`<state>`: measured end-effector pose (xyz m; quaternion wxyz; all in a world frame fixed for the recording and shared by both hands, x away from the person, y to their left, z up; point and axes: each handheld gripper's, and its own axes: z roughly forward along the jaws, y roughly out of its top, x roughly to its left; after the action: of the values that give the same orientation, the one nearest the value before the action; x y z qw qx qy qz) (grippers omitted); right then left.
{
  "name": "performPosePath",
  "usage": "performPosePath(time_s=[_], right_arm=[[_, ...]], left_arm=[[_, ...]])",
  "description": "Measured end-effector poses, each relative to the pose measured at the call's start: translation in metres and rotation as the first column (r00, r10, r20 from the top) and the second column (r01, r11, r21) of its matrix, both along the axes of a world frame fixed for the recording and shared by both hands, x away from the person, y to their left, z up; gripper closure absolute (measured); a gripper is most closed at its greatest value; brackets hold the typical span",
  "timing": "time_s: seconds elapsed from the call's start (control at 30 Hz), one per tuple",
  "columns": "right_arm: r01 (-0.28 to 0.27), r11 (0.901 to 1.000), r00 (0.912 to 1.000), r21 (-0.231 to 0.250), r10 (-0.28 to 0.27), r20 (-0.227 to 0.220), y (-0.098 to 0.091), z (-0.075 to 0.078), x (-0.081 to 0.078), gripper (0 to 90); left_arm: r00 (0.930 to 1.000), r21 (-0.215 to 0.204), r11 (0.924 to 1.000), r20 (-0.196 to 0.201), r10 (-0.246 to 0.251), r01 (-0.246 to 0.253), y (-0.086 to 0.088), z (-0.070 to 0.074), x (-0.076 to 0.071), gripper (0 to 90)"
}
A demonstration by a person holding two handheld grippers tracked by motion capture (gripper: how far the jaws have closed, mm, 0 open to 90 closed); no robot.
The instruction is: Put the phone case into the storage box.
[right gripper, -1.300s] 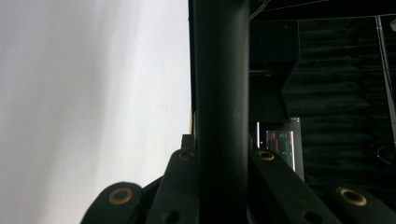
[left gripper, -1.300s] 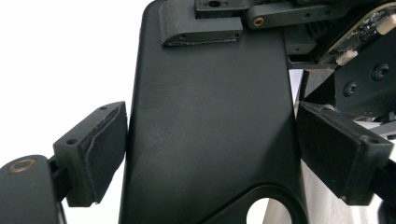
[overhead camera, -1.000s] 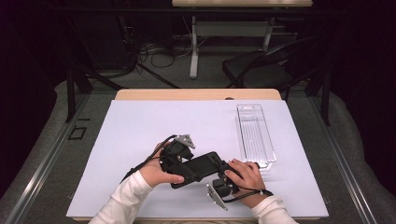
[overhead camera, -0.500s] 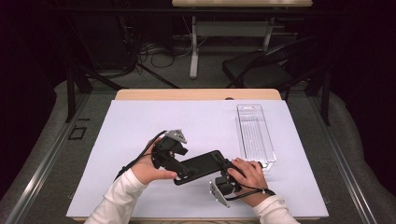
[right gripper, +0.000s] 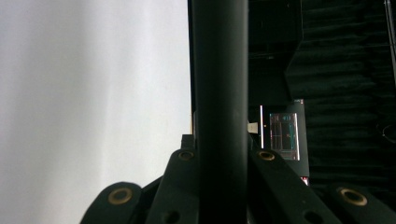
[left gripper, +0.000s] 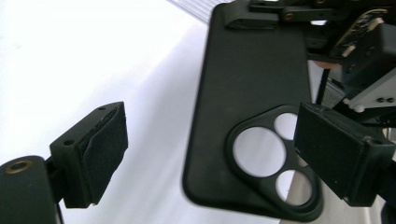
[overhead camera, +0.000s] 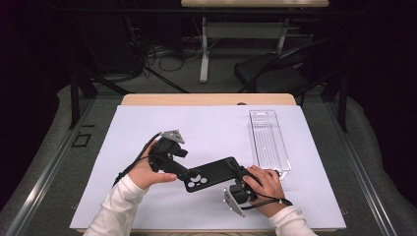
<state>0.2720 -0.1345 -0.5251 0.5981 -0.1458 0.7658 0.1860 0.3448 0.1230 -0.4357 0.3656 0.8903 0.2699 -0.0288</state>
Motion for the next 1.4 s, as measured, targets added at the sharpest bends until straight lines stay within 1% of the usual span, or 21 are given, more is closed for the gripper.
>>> performPosePath(time_s=[0.03,0.07,0.1,0.3,0.33,0.37,0.47,0.63,0.67,0.77,0.83,0.9,1.0,1.03,1.07,1.2,1.23,1.27,1.33,1.37,1.4], right_arm=[[0.000,1.0000,1.0000,-0.001,0.000,0.001,0.000,0.000,0.000,87.1],[0.000,1.0000,1.0000,0.006,0.000,-0.003,0.000,0.000,0.000,87.1],[-0.001,0.9999,1.0000,0.011,0.001,-0.005,-0.001,0.000,0.000,87.1],[-0.005,0.9997,0.9997,0.025,0.006,-0.024,-0.001,0.002,0.000,87.1],[-0.007,0.9993,0.9995,0.036,0.008,-0.030,-0.001,0.001,0.000,87.1],[-0.004,0.9990,0.9992,0.045,0.006,-0.040,-0.001,0.001,0.000,87.2],[-0.008,0.9984,0.9983,0.055,0.011,-0.057,-0.002,0.002,0.000,87.2],[-0.007,0.9942,0.9941,0.108,0.018,-0.107,-0.002,0.003,0.000,87.3],[-0.007,0.9942,0.9941,0.108,0.018,-0.107,-0.002,0.003,0.000,87.3],[0.004,0.9900,0.9889,0.141,0.017,-0.147,-0.004,0.005,0.000,87.5],[0.009,0.9899,0.9863,0.142,0.014,-0.164,-0.004,0.007,-0.001,87.5],[0.014,0.9854,0.9811,0.170,0.019,-0.193,-0.005,0.007,-0.001,87.6],[0.011,0.9831,0.9749,0.182,0.030,-0.221,-0.005,0.008,-0.001,87.7],[0.026,0.9798,0.9701,0.198,0.023,-0.242,-0.005,0.008,-0.001,87.7],[0.026,0.9798,0.9701,0.198,0.023,-0.242,-0.005,0.008,-0.001,87.7],[0.035,0.9726,0.9554,0.230,0.035,-0.293,-0.006,0.010,0.000,87.8],[0.035,0.9726,0.9554,0.230,0.035,-0.293,-0.006,0.010,0.000,87.8],[0.042,0.9669,0.9469,0.252,0.042,-0.319,-0.007,0.010,0.001,87.9],[0.043,0.9609,0.9391,0.274,0.055,-0.339,-0.007,0.011,0.002,87.9],[0.065,0.9577,0.9314,0.280,0.043,-0.362,-0.008,0.011,0.001,87.9],[0.064,0.9558,0.9274,0.287,0.049,-0.371,-0.008,0.012,0.002,87.9]], left_arm=[[1.0000,-0.010,0.9999,-0.006,0.002,-0.002,0.002,-0.001,0.001,11.2],[0.9999,-0.001,0.9999,0.001,0.011,-0.011,0.003,-0.001,0.002,11.4],[0.9999,-0.012,0.9999,-0.004,0.011,-0.011,0.004,-0.002,0.003,11.7],[0.9990,-0.002,0.9990,0.001,0.044,-0.044,0.010,-0.004,0.009,12.9],[0.9991,-0.009,0.9991,-0.001,0.042,-0.042,0.012,-0.005,0.010,13.3],[0.9985,-0.004,0.9985,0.003,0.055,-0.055,0.013,-0.005,0.010,13.6],[0.9979,-0.017,0.9978,0.006,0.065,-0.065,0.017,-0.005,0.012,14.2],[0.9964,-0.035,0.9959,0.014,0.083,-0.083,0.025,-0.002,0.014,15.0],[0.9964,-0.035,0.9959,0.014,0.083,-0.083,0.025,-0.002,0.014,15.1],[0.9947,-0.045,0.9942,0.029,0.098,-0.097,0.032,0.000,0.015,15.6],[0.9936,-0.053,0.9930,0.034,0.108,-0.106,0.034,0.001,0.016,15.9],[0.9934,-0.053,0.9929,0.035,0.109,-0.107,0.036,0.001,0.016,16.0],[0.9920,-0.063,0.9911,0.041,0.119,-0.117,0.039,0.002,0.016,16.0],[0.9918,-0.063,0.9910,0.041,0.121,-0.118,0.040,0.003,0.017,16.2],[0.9918,-0.063,0.9910,0.041,0.121,-0.118,0.040,0.003,0.017,16.2],[0.9905,-0.059,0.9903,0.049,0.129,-0.126,0.043,0.003,0.018,16.5],[0.9905,-0.059,0.9903,0.049,0.129,-0.126,0.043,0.003,0.018,16.8],[0.9900,-0.055,0.9903,0.053,0.131,-0.128,0.043,0.002,0.018,17.1],[0.9901,-0.054,0.9905,0.055,0.129,-0.126,0.042,0.002,0.018,17.4],[0.9904,-0.054,0.9909,0.056,0.126,-0.123,0.042,0.002,0.018,17.4],[0.9904,-0.054,0.9907,0.054,0.127,-0.125,0.042,0.002,0.018,17.4]])
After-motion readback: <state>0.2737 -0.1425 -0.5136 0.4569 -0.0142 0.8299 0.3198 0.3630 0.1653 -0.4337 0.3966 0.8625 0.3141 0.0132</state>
